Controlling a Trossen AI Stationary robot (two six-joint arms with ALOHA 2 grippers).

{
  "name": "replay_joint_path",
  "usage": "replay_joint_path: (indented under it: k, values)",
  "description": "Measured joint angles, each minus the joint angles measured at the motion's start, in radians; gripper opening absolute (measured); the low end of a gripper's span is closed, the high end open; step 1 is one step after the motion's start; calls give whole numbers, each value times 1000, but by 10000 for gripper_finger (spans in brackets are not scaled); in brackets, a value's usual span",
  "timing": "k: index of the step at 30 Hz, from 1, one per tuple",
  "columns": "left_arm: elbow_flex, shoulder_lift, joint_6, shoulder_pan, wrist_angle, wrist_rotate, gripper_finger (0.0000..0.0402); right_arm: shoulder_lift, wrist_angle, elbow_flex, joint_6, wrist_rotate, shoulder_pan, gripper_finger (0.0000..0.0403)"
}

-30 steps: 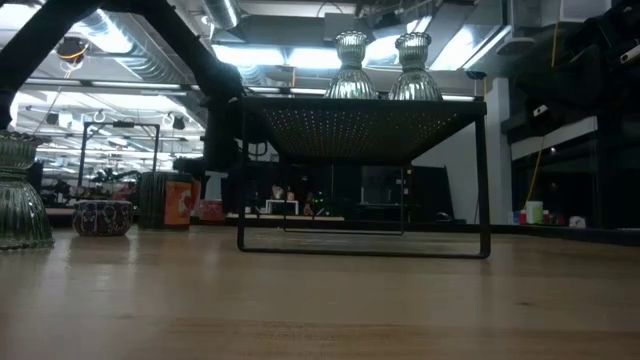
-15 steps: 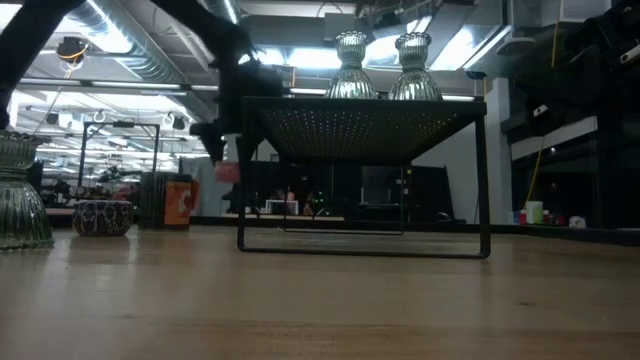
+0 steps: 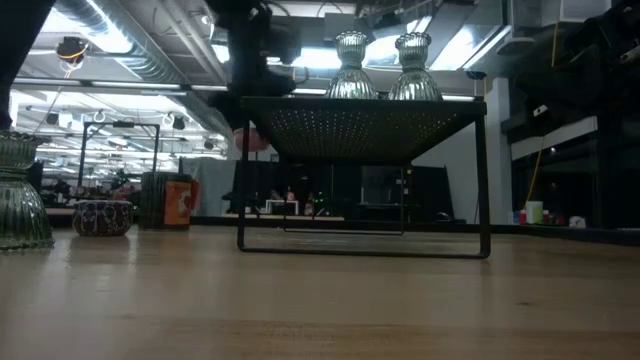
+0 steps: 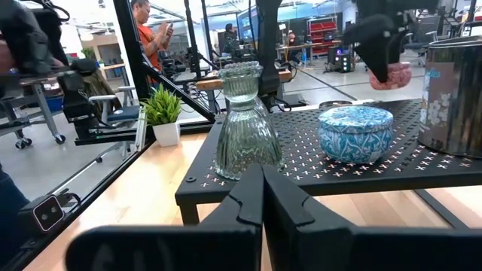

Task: Pick & Place candle stick holders
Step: Put the patterned pink scented candle on the shelf aligned with the other patterned blue scented candle

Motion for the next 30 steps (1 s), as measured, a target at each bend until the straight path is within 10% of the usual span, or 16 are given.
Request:
replay_joint_path:
  k: [30]
  values:
    - [0, -56, 351, -275, 138, 213, 306, 0, 0, 0, 0, 0, 0, 3]
